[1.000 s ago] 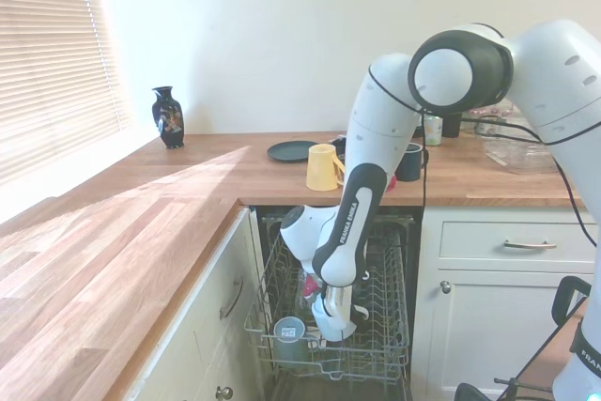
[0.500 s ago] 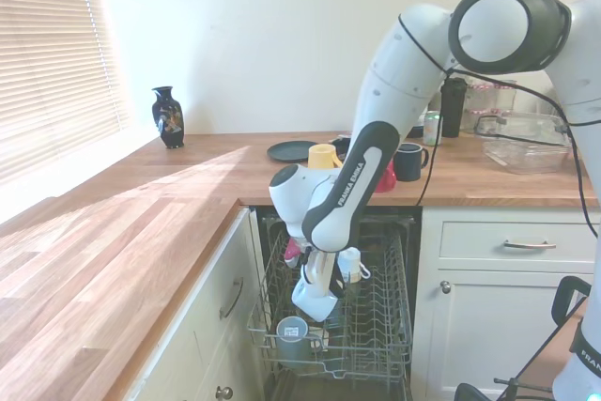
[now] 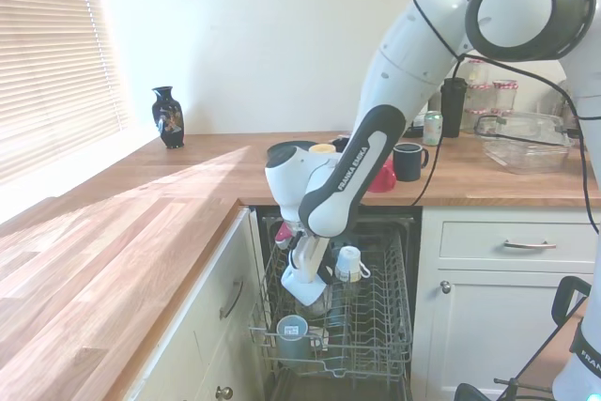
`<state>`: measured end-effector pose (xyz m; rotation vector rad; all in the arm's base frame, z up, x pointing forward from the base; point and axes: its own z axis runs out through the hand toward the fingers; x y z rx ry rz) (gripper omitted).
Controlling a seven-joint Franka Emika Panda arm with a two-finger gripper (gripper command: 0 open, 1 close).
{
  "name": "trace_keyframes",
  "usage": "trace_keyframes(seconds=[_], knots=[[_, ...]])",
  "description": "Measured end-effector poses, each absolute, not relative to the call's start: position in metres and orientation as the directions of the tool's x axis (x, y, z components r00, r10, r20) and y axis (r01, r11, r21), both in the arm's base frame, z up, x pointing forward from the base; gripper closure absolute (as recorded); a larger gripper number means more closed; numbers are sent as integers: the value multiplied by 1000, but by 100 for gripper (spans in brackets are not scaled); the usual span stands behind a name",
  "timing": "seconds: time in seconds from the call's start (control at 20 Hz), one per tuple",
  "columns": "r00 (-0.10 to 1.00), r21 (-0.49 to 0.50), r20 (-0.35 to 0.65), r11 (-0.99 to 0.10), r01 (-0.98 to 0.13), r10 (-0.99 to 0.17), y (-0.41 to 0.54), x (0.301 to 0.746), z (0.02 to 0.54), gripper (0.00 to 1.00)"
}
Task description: Move a mug from dishwasher to table
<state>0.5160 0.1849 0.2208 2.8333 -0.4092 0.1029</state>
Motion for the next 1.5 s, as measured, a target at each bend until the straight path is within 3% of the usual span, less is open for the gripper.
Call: trace_keyframes(seconds=[0.95,1.5], knots=[[837,29,308,-875,-484,-452,163,560,356,100],[749,-65,337,-807,-586,-571,143,614,433,100]])
